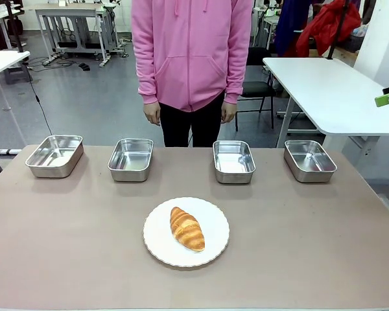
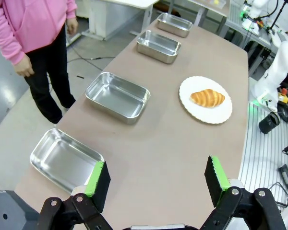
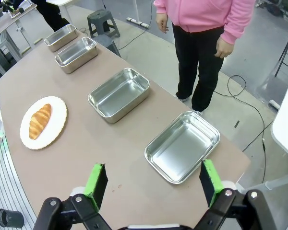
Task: Place the bread in the container.
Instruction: Place the Butter Roll into the Airtight Container indicated by the human.
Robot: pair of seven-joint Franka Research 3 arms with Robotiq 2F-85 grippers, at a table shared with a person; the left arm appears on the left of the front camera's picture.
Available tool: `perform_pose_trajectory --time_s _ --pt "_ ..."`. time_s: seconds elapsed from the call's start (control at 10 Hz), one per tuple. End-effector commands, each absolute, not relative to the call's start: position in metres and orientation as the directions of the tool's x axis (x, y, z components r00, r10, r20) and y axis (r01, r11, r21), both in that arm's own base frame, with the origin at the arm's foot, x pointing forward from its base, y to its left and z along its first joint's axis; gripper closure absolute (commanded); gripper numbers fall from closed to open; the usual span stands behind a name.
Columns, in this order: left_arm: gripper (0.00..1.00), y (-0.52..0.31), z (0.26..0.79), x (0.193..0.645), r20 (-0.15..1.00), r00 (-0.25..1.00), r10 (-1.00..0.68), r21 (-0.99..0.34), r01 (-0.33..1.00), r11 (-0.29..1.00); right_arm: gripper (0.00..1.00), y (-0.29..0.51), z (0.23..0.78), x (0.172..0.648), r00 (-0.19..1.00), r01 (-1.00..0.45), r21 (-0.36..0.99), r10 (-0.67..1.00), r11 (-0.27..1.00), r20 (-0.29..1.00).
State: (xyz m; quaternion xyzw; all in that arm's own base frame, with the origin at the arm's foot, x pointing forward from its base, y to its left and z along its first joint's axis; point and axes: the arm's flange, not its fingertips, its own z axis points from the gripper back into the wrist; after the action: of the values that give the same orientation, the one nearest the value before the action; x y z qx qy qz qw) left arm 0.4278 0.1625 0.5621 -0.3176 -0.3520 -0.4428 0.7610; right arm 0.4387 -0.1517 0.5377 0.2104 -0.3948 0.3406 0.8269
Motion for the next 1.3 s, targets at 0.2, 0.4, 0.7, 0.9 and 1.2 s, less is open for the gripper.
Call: perform_pose_trajectory --time_s 0.2,0.4,0.7,0.9,1.2 --pt "0.0 0.1627 0.5637 0.4272 0.821 0.347 -0.453 -0.161 0.902 0.4 0.0 -0.1509 0.5385 0.4397 0.451 -0.73 0.08 0.391 0.679 0.803" --pt "0.0 0.1627 0.5637 0.4272 0.821 0.347 -0.453 -0.161 0.902 0.4 0.0 -0.1509 0.5385 0.4397 0.451 -0.73 0.08 0.391 0.679 0.803" --pt "0.0 0.1627 0.5637 0.4272 0.821 0.347 -0.453 -0.161 0.902 0.4 0.0 -0.1509 0.5385 0.4397 0.451 -0.73 0.08 0.391 0.679 0.803" --pt "0.0 0.1627 0.5637 0.4272 0.821 0.347 -0.453 -0.161 0.902 0.4 0.0 -0.1509 0.5385 0.4397 0.451 -0.73 0.08 0.391 0.679 0.803" --pt "0.0 0.1627 0.5637 0.4272 0.821 0.347 -0.453 -0.161 0.902 0.4 0.0 -0.1509 0.5385 0.4397 0.451 -0.73 0.08 0.391 0.679 0.803"
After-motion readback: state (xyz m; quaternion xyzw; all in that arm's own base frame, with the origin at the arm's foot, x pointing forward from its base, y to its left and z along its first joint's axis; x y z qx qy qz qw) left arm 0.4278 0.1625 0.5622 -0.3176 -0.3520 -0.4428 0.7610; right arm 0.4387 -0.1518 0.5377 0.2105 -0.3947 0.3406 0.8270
